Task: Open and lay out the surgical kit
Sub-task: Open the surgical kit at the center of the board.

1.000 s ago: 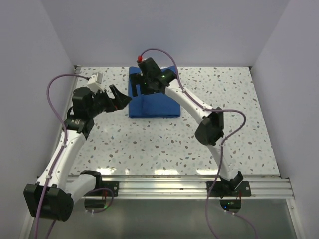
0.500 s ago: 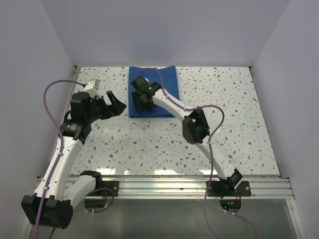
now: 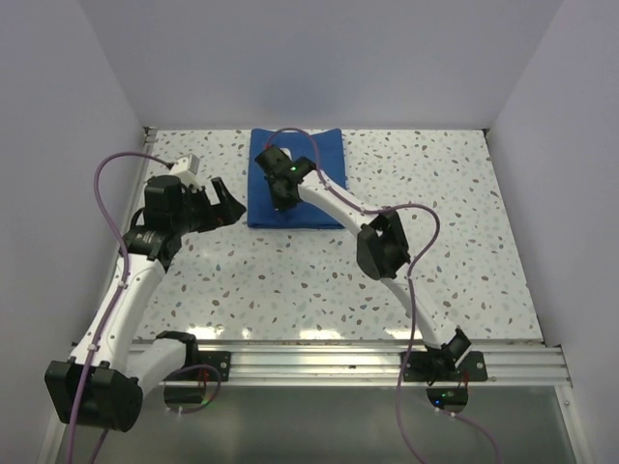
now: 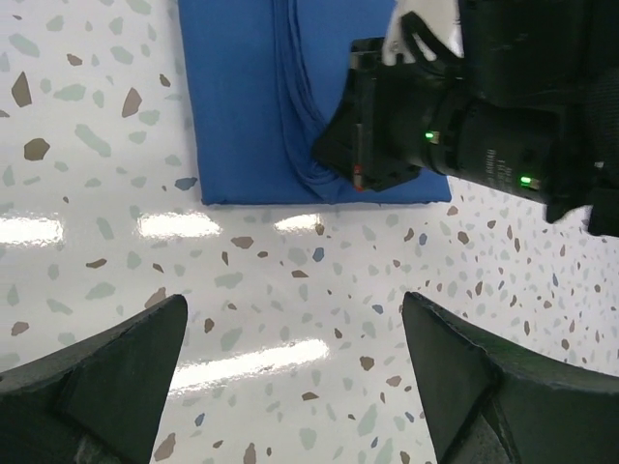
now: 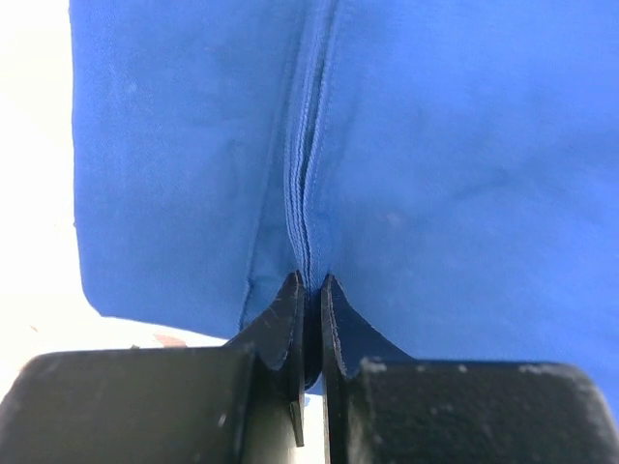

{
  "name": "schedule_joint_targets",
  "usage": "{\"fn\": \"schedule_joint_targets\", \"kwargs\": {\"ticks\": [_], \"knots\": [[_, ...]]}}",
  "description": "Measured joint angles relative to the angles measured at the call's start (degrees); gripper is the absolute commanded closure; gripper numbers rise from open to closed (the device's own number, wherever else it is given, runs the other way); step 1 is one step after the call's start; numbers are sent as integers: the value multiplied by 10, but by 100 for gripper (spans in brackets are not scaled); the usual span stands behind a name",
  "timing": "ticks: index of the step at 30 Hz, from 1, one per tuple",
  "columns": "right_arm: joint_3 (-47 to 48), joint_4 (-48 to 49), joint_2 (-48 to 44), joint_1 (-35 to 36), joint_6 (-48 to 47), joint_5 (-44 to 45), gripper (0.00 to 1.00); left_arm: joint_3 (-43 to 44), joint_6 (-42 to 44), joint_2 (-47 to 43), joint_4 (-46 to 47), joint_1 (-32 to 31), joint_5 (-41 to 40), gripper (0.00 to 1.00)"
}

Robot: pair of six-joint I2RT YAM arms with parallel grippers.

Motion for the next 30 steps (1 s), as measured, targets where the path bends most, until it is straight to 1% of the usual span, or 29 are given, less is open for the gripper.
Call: {"fn": "schedule_joint_targets", "kwargs": {"ticks": [3, 6, 8, 11, 13, 15, 16, 17, 18, 21, 26, 30], "knots": [[-63, 10, -61, -10, 7, 10, 100, 15, 9, 18, -11, 0, -14, 4], [-169, 36, -171, -38, 17, 17, 100, 46, 20, 43, -22, 0, -30, 4], [-244, 52, -264, -75, 22, 28, 100, 71, 23, 61, -25, 0, -38, 5], [-325, 70, -387, -156, 24, 49, 100, 108, 29, 90, -22, -1, -43, 7], [-375, 80, -443, -206, 28, 64, 100, 134, 32, 116, -21, -5, -50, 8], [-424, 80, -478, -244, 31, 82, 100, 159, 35, 151, -18, -19, -61, 8], [-449, 82, -486, -255, 32, 90, 93, 174, 37, 172, -19, -31, -68, 9], [-475, 83, -488, -260, 35, 98, 35, 184, 37, 189, -17, -41, -75, 9], [-493, 83, -488, -263, 40, 104, 3, 198, 39, 214, -19, -57, -83, 10], [-551, 66, -476, -275, 45, 130, 1, 251, 45, 296, -25, -113, -114, 11], [-569, 22, -463, -300, 57, 165, 2, 369, 50, 444, -53, -223, -189, 11], [-591, 10, -488, -317, 58, 186, 2, 492, 49, 569, -93, -301, -255, 11]]}}
